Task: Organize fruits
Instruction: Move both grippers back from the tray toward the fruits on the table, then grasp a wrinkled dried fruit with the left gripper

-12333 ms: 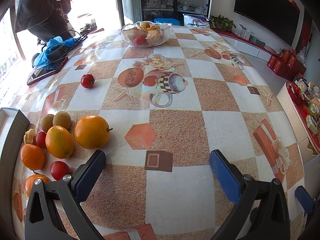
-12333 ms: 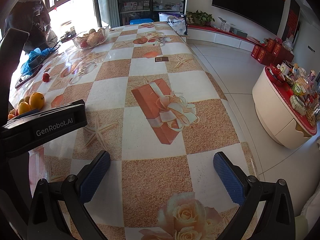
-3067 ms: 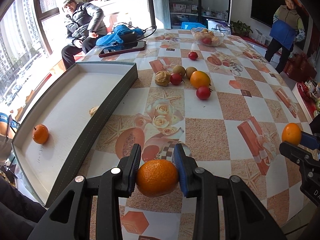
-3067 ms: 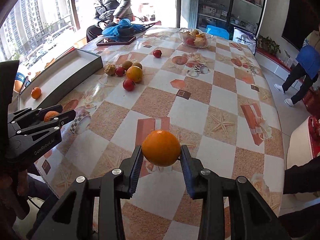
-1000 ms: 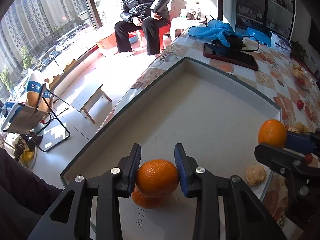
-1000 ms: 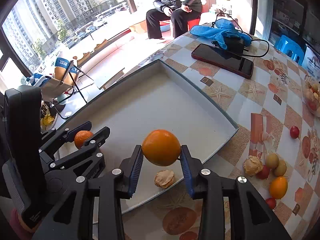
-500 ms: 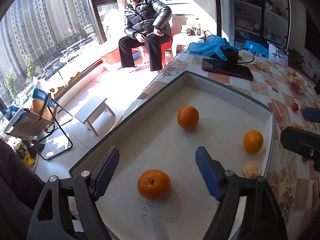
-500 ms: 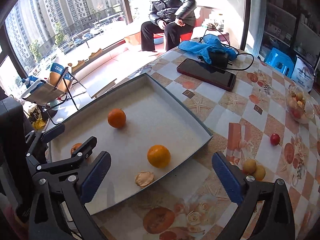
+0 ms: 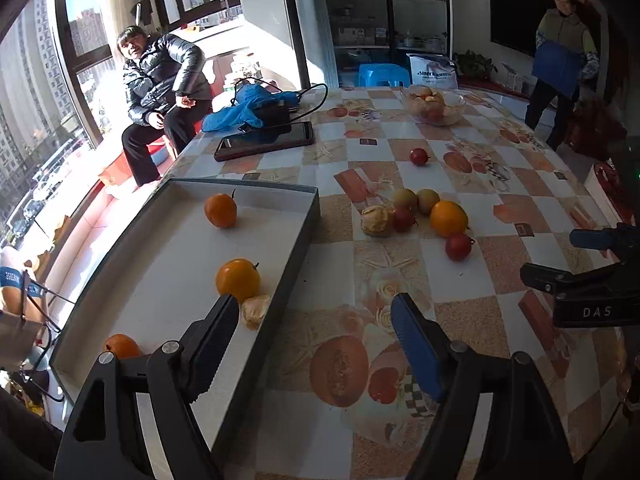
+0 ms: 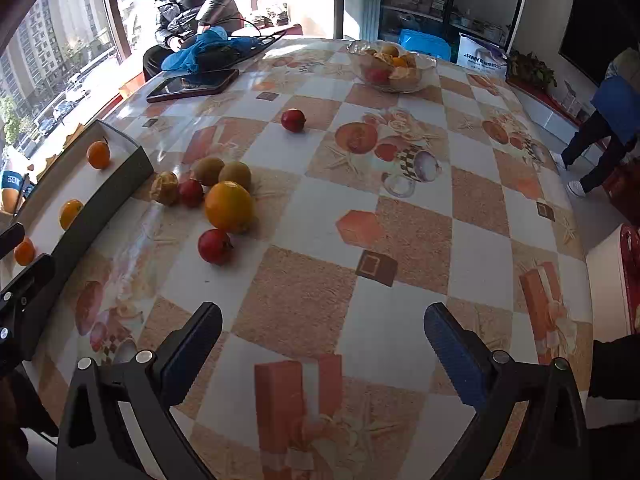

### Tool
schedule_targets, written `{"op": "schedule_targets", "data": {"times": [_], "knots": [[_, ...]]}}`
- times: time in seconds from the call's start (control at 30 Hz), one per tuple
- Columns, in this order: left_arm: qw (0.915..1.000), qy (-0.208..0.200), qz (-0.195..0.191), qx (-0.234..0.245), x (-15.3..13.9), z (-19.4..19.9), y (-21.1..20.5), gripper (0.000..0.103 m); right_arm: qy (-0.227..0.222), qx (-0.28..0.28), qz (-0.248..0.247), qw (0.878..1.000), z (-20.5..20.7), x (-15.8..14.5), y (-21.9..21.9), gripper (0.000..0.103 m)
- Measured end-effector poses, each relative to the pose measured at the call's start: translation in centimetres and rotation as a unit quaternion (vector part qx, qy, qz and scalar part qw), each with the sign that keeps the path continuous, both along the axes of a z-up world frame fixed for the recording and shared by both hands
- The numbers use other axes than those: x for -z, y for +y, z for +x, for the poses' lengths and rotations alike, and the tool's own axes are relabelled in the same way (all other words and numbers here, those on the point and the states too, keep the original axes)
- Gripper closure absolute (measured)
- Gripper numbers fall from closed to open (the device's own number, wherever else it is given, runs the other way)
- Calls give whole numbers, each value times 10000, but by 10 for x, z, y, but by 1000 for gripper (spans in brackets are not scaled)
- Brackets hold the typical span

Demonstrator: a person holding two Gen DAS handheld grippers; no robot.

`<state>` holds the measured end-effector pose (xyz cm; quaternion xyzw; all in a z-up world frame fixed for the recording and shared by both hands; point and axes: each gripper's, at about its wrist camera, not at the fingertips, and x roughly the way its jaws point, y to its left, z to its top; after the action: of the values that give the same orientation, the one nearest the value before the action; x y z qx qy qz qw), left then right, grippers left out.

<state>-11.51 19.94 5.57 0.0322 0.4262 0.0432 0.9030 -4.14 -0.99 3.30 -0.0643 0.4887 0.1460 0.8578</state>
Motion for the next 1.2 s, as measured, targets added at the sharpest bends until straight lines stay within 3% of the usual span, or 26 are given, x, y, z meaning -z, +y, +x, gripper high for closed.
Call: {"op": "schedule_targets", "data": {"times": [0.1,0.13,0.2,0.4,0.67,0.73,0.83,0.87,1.0,1.1,1.2], "knots": [[9998,166,-81,27,11,17,-17,21,72,348,-87,9993,-12,22,-35,1],[9996,223,-178,14,15,23,-18,21,92,394,129,9991,-17,27,-46,0],[9991,306,-286,-26,20,35,-20,21,-182,498,128,9985,-28,28,-56,0],[9984,516,-224,-49,33,69,-22,29,-358,518,186,9978,-37,28,-55,0],[9986,497,170,94,41,102,-33,30,-364,515,198,9978,-36,29,-55,0],[9981,570,235,56,46,111,-34,36,-364,516,197,9978,-36,29,-55,0],[9983,577,-50,1,46,116,-30,62,-364,517,203,9978,-36,29,-55,0],[9982,582,-140,6,46,115,-29,75,-364,517,197,9978,-36,29,-55,0],[9985,532,-113,-24,45,94,-33,75,-365,518,197,9978,-36,29,-55,0],[9988,433,-228,-13,47,60,-37,75,-365,519,197,9978,-36,29,-55,0],[9996,266,-68,-91,48,26,-43,74,-366,518,197,9978,-36,29,-55,0]]}}
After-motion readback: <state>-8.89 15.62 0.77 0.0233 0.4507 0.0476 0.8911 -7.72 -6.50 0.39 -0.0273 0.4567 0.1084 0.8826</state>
